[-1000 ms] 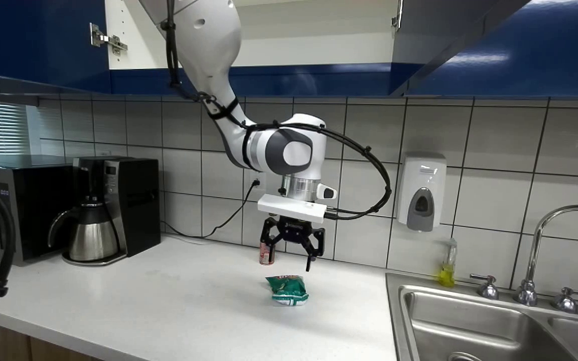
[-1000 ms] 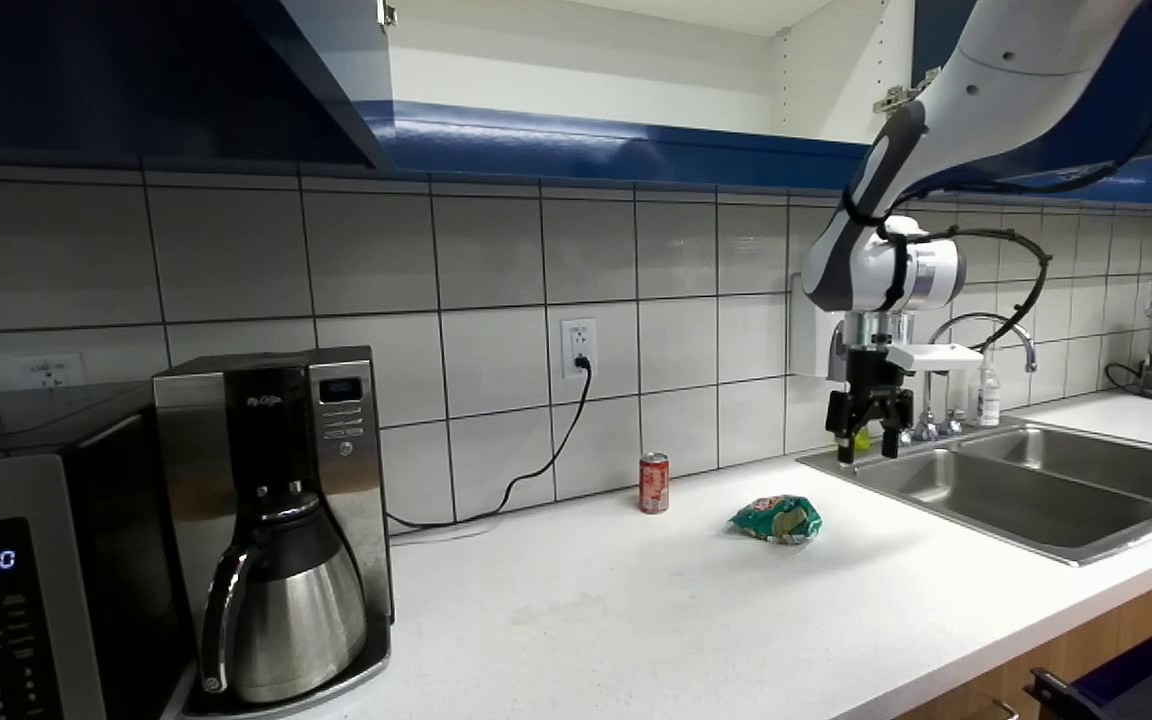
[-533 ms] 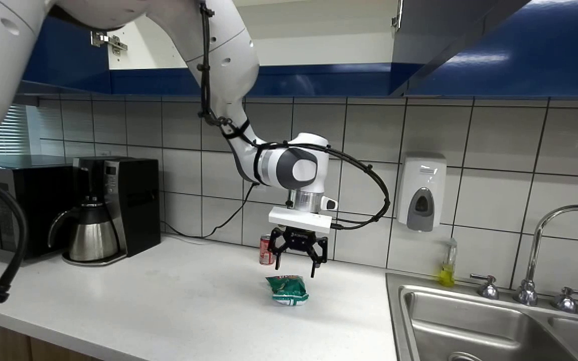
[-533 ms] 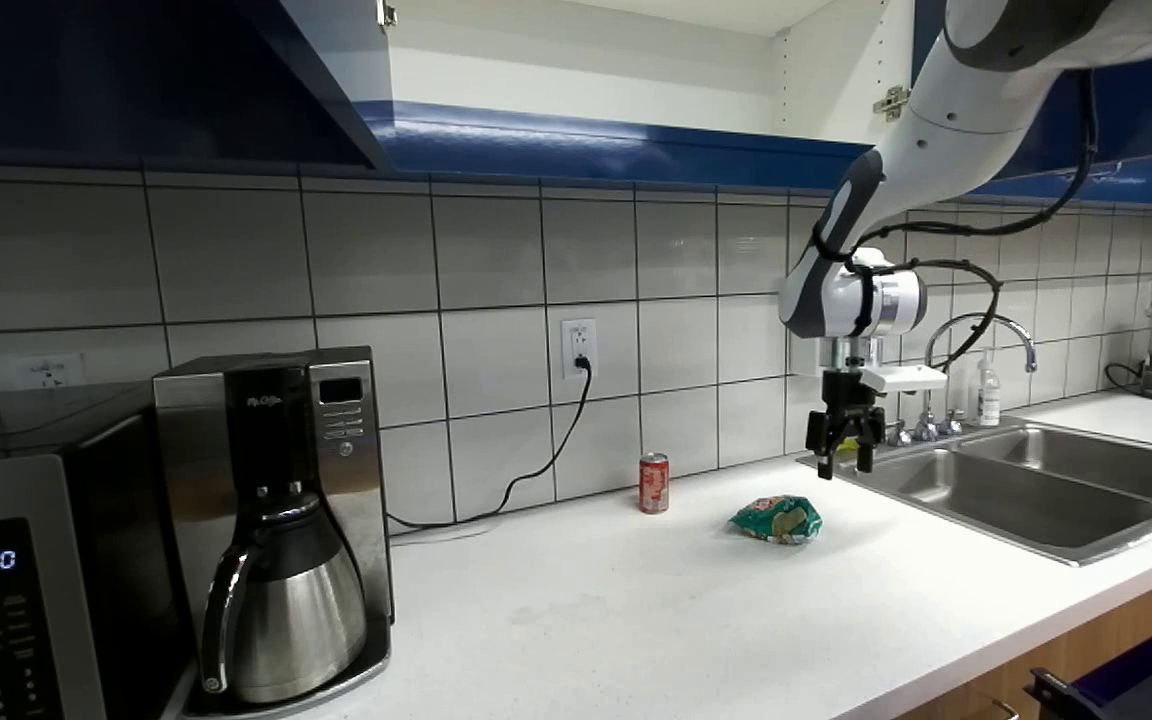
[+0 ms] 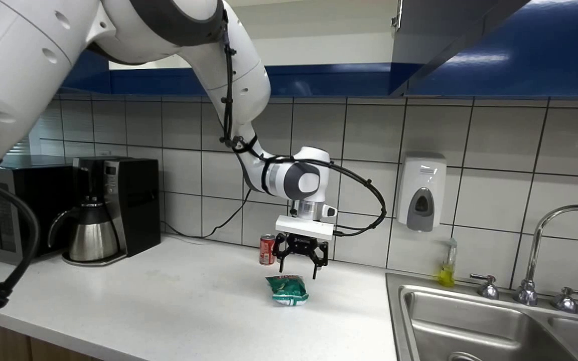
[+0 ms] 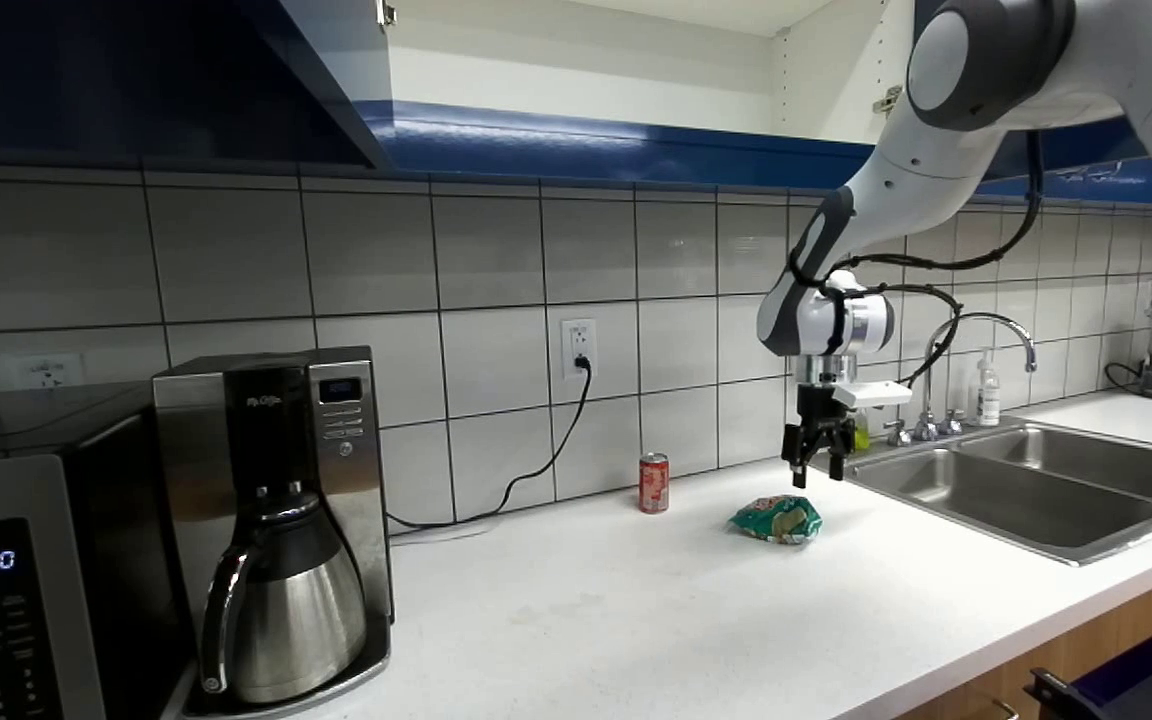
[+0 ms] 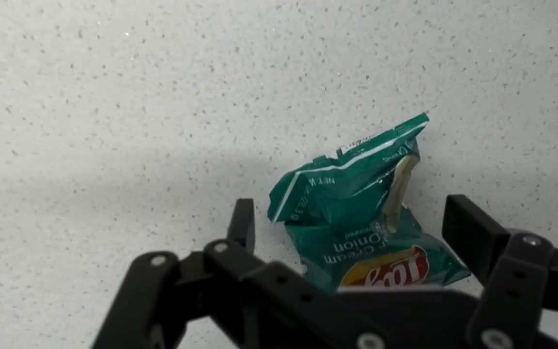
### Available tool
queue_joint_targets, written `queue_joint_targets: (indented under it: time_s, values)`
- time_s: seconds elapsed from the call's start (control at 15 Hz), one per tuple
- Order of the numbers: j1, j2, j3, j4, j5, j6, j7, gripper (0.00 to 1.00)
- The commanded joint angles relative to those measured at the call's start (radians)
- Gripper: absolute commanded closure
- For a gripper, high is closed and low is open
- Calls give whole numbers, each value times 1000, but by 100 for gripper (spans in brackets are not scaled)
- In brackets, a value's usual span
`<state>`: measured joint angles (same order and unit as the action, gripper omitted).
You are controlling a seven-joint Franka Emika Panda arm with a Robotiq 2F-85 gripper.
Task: Put the green snack packet in the top cabinet
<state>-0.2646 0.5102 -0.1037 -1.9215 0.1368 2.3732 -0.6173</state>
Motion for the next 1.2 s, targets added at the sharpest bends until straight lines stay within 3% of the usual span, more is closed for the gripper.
queue_joint_targets:
  time_s: [0.0,0.53,1.13]
  values:
    - [-35,70,49,97,-18,-17,-31,0]
    - [-34,145,77,192,-34,-74,-16,0]
    - [-24,150,75,196,-62,-111,-3,0]
